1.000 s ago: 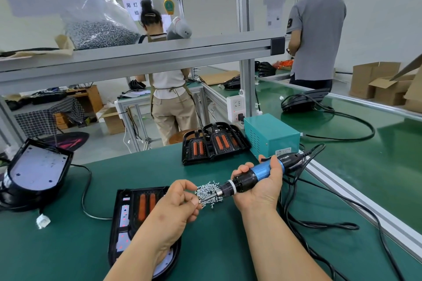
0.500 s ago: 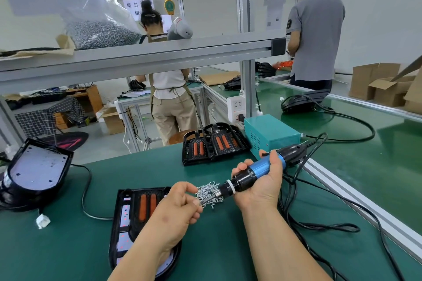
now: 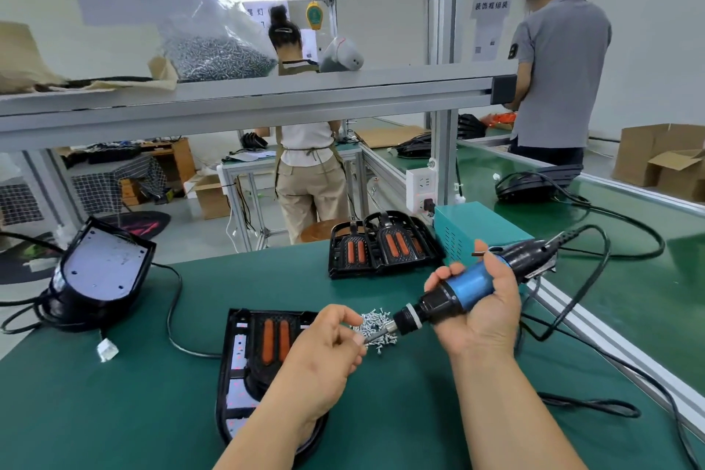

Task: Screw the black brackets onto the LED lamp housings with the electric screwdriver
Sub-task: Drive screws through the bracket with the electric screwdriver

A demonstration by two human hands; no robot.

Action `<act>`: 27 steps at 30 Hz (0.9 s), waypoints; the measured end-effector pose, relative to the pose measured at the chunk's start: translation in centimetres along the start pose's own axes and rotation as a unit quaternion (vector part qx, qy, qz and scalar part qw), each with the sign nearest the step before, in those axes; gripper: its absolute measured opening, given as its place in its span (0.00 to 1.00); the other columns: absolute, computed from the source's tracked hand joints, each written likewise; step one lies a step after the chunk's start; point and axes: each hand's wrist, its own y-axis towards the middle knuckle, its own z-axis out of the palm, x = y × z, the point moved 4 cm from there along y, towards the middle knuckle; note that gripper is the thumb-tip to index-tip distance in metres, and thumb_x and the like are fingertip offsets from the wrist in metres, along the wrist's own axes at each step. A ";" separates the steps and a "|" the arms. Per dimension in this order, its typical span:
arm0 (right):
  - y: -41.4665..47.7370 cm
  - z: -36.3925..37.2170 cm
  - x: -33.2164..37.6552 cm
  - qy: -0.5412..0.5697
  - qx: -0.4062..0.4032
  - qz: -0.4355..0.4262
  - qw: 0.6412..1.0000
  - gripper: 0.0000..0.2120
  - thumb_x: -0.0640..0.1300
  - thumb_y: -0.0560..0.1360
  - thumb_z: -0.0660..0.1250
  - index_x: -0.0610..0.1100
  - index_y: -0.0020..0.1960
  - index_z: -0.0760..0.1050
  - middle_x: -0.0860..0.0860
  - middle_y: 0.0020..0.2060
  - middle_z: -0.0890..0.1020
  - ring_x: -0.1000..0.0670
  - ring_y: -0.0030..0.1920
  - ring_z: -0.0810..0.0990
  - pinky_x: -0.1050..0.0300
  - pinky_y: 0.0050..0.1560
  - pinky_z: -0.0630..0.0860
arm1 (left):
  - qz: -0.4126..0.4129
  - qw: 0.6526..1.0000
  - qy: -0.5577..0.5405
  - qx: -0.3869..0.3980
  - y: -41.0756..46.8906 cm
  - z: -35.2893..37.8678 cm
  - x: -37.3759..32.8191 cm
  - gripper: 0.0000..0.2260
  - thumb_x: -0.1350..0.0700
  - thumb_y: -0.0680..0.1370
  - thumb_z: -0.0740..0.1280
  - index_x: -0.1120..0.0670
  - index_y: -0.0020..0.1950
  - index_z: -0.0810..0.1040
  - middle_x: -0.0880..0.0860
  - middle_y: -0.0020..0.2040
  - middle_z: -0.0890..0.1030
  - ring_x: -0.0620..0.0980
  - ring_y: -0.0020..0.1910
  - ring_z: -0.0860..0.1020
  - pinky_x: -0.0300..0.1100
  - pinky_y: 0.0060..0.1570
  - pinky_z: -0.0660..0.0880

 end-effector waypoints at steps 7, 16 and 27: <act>-0.1 -0.1 0.1 0.012 -0.027 -0.015 0.999 0.03 0.48 0.70 0.67 0.49 0.41 0.75 0.50 0.29 0.74 0.50 0.27 0.74 0.60 0.34 0.75 | 0.041 0.980 0.192 -0.021 -0.9 -1.6 -1.9 0.11 0.46 0.81 0.63 0.41 0.63 0.70 0.42 0.51 0.78 0.36 0.42 0.75 0.28 0.43 0.70; -0.4 0.1 -0.4 0.017 -0.069 -0.031 0.997 0.06 0.47 0.72 0.67 0.48 0.36 0.76 0.50 0.29 0.74 0.50 0.27 0.74 0.59 0.34 0.75 | -0.202 0.971 0.025 -0.125 -1.9 -10.5 2.1 0.41 0.49 0.68 0.81 0.59 0.75 0.67 0.61 0.68 0.76 0.60 0.65 0.76 0.52 0.69 0.69; 0.6 5.4 -5.2 -0.095 0.009 -0.038 0.995 0.07 0.38 0.75 0.67 0.42 0.50 0.69 0.48 0.29 0.71 0.50 0.27 0.71 0.58 0.30 0.73 | -0.194 0.972 -0.128 -0.029 -0.9 -9.4 4.5 0.06 0.65 0.74 0.72 0.62 0.51 0.84 0.62 0.47 0.86 0.61 0.48 0.85 0.59 0.61 0.76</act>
